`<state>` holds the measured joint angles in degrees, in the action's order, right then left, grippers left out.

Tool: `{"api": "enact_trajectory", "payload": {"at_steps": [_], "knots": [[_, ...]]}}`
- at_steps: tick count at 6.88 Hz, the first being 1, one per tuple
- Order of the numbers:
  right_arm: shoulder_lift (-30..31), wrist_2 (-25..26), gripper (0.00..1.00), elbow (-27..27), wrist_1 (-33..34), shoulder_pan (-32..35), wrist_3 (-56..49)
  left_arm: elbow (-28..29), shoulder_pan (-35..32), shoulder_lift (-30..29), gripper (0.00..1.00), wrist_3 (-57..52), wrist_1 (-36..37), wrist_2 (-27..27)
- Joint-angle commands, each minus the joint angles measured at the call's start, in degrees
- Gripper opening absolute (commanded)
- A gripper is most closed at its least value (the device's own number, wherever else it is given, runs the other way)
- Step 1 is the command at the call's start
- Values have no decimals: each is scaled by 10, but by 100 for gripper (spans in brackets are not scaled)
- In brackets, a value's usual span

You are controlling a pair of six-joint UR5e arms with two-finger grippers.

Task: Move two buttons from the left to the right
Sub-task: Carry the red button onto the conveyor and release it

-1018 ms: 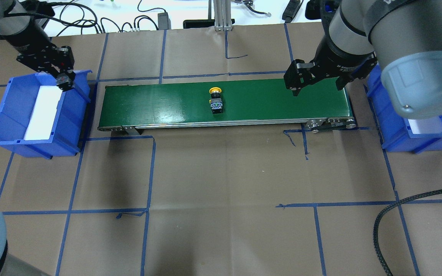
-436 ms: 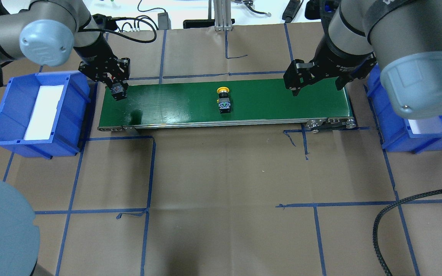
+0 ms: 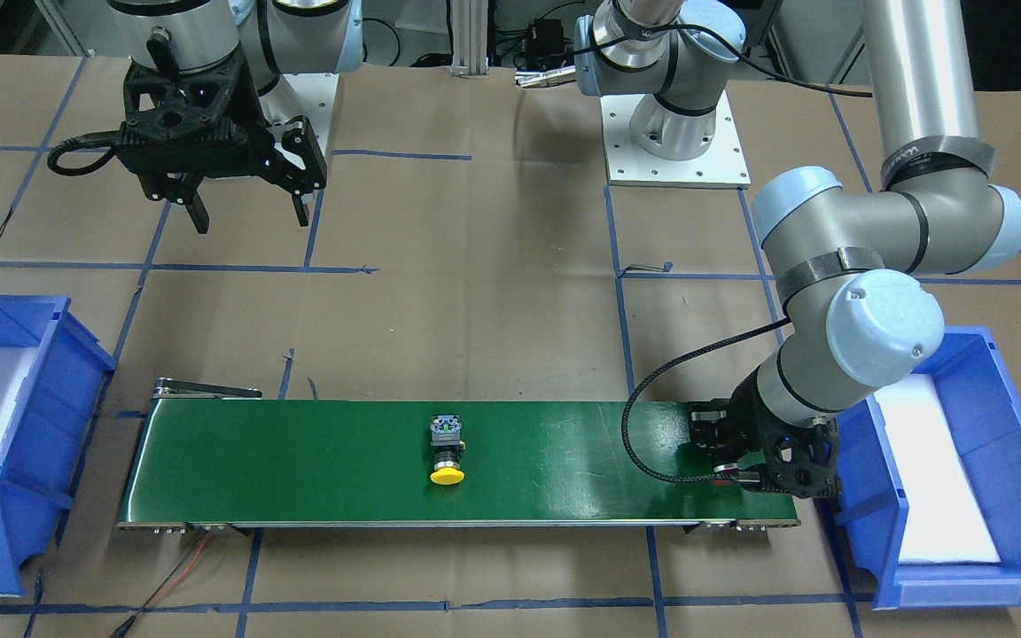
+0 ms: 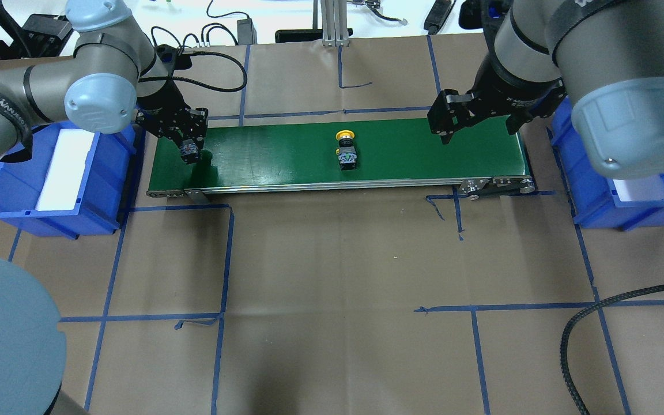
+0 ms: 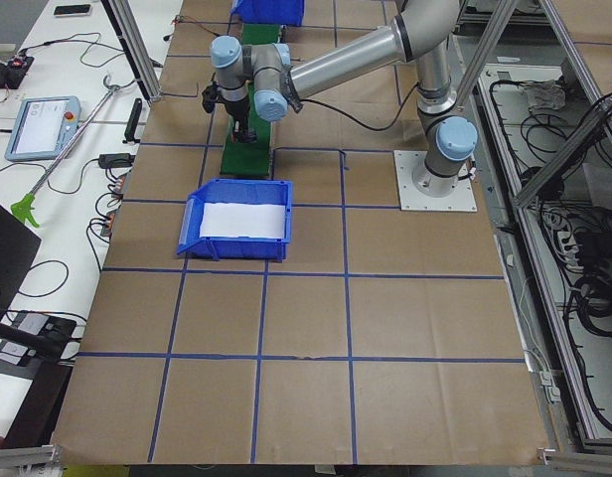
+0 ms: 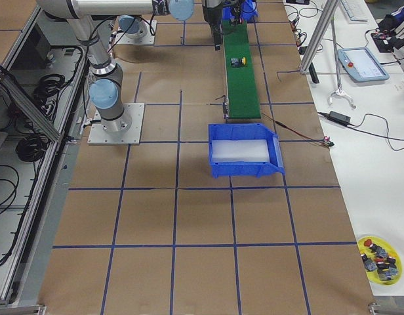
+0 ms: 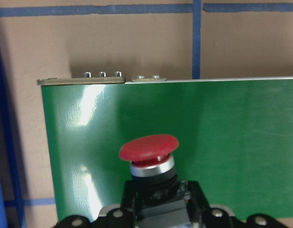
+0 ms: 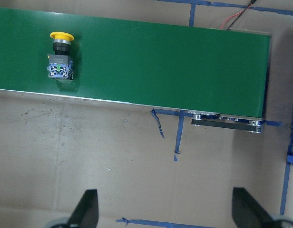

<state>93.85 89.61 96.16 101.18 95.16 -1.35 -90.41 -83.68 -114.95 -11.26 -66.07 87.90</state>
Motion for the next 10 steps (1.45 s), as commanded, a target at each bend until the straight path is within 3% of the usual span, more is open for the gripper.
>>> {"api": "enact_trajectory", "payload": {"at_steps": [1,2,3,4,5,7,10], "knots": [[-10,0,100,1,0,0,3,-5,2,-9,10,-13,9,2],[-28,-1,100,0,0,-1,3,-5,2,-8,13,-12,9,6],[-36,-1,100,0,-1,0,3,-5,2,-8,40,-12,9,5],[-36,-2,100,-1,0,0,3,-5,2,-9,95,-8,11,4],[-36,-5,100,-1,0,0,3,-1,2,-8,100,-7,11,4],[-39,-5,100,-1,1,0,4,29,8,6,100,-8,-1,7],[-55,-6,100,0,38,0,3,101,6,65,100,-3,-174,8]]}}
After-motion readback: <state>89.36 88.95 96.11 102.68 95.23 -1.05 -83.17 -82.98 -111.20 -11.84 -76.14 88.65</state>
